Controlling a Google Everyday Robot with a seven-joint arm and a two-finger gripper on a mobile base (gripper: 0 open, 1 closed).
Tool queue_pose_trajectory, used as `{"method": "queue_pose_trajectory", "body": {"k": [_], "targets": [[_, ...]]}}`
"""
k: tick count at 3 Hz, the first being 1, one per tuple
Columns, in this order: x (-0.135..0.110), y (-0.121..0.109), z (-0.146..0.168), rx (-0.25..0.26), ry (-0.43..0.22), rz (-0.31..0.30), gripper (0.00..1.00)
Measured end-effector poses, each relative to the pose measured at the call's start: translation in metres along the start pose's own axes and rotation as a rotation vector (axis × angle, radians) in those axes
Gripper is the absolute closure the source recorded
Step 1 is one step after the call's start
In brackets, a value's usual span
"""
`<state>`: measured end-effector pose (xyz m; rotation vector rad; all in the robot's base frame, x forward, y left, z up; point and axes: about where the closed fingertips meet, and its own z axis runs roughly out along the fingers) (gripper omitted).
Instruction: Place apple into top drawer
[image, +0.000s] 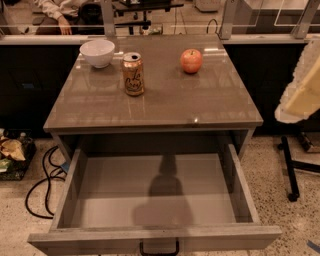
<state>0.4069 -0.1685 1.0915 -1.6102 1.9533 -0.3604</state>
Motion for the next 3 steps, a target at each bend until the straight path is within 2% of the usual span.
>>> {"method": "queue_pose_trajectory", "body": {"k": [1, 2, 3], "targets": [[0.027, 0.004, 0.037, 0.026, -0.024, 0.192, 0.00], [0.068, 0.002, 0.101, 0.036, -0.043, 0.455, 0.00], [0.096, -0.030, 0.150, 0.092, -0.120, 0.611, 0.00]]}}
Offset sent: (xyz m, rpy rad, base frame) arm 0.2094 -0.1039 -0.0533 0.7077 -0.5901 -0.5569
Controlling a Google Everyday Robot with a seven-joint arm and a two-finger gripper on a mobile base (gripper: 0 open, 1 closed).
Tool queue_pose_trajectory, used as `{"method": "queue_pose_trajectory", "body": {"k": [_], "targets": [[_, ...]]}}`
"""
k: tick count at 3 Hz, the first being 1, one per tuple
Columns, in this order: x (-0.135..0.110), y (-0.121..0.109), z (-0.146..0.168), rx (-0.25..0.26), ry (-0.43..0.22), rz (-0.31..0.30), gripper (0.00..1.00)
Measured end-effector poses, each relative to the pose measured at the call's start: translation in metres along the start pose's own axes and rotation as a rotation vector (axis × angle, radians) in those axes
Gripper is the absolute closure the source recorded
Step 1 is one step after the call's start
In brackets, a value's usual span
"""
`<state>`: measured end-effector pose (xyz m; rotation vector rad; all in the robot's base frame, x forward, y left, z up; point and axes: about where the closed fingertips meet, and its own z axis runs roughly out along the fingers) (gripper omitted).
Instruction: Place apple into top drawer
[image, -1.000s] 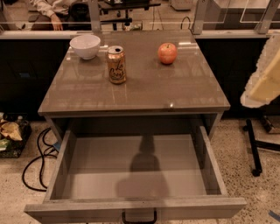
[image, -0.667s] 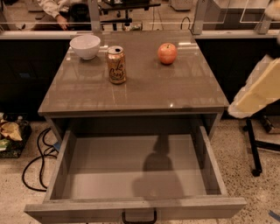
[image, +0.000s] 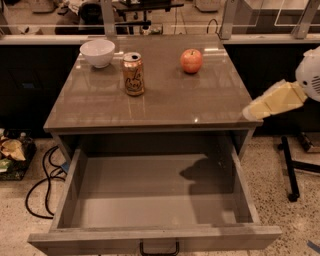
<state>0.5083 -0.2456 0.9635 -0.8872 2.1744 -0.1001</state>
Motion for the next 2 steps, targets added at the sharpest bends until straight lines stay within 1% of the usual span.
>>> {"method": "queue_pose_trajectory", "body": {"k": [1, 2], "targets": [[-0.017, -0.049, 0.029, 0.081, -0.138, 0.066, 0.00], [-0.037, -0.076, 0.058, 0.118, -0.303, 0.110, 0.00]]}}
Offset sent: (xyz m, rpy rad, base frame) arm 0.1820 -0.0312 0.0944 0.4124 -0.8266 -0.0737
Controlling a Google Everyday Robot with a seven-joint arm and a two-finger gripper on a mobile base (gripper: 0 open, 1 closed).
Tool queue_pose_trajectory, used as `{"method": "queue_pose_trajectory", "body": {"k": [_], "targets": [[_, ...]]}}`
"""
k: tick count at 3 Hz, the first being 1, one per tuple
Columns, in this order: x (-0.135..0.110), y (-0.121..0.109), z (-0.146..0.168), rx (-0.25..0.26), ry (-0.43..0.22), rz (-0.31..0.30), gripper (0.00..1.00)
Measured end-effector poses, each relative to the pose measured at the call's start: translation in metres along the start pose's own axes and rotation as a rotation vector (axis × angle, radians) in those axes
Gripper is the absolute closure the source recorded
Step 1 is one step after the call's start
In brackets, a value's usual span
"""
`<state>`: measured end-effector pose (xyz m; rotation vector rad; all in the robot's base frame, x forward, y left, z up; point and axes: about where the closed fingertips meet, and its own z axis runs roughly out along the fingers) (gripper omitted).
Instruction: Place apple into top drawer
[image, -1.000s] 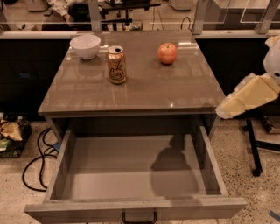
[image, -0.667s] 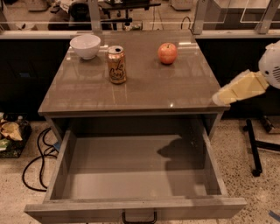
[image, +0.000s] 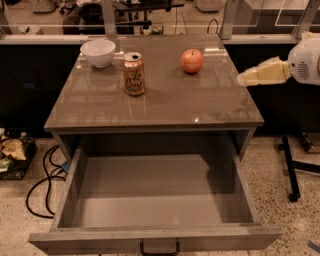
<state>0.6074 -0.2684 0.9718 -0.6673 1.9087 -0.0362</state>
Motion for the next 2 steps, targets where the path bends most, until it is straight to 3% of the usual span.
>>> {"method": "queue_pose_trajectory", "body": {"k": [1, 2], "targets": [[-0.027, -0.032, 0.027, 0.052, -0.234, 0.070, 0.00], [-0.048, -0.020, 0.047, 0.045, -0.321, 0.037, 0.00]]}}
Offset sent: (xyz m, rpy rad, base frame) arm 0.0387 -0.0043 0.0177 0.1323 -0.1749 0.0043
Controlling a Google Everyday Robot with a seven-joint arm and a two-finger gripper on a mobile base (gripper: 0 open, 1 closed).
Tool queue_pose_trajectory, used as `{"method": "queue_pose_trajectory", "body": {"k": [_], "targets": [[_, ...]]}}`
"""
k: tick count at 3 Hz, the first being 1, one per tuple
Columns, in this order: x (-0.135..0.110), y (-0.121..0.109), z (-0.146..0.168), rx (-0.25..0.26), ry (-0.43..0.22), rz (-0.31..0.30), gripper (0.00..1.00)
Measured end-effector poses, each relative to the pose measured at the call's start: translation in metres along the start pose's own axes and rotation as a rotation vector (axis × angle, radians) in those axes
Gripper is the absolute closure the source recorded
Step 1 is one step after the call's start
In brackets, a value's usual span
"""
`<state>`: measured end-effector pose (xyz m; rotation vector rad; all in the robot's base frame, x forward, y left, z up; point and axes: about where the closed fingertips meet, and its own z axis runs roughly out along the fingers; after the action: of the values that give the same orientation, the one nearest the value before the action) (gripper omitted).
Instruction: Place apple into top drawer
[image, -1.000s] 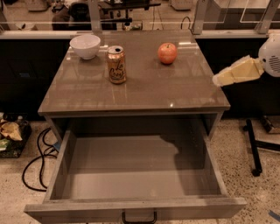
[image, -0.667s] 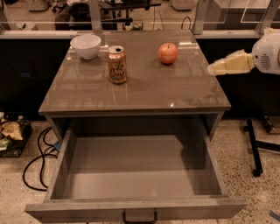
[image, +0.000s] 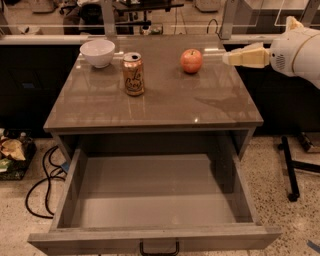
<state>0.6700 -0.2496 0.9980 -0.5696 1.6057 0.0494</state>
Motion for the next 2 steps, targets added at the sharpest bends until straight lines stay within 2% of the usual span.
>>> {"method": "queue_pose_trajectory", "body": {"k": [1, 2], "targets": [[0.000, 0.000, 0.010, -0.008, -0.013, 0.004, 0.00], [0.005, 0.001, 0.048, -0.020, -0.063, 0.041, 0.00]]}}
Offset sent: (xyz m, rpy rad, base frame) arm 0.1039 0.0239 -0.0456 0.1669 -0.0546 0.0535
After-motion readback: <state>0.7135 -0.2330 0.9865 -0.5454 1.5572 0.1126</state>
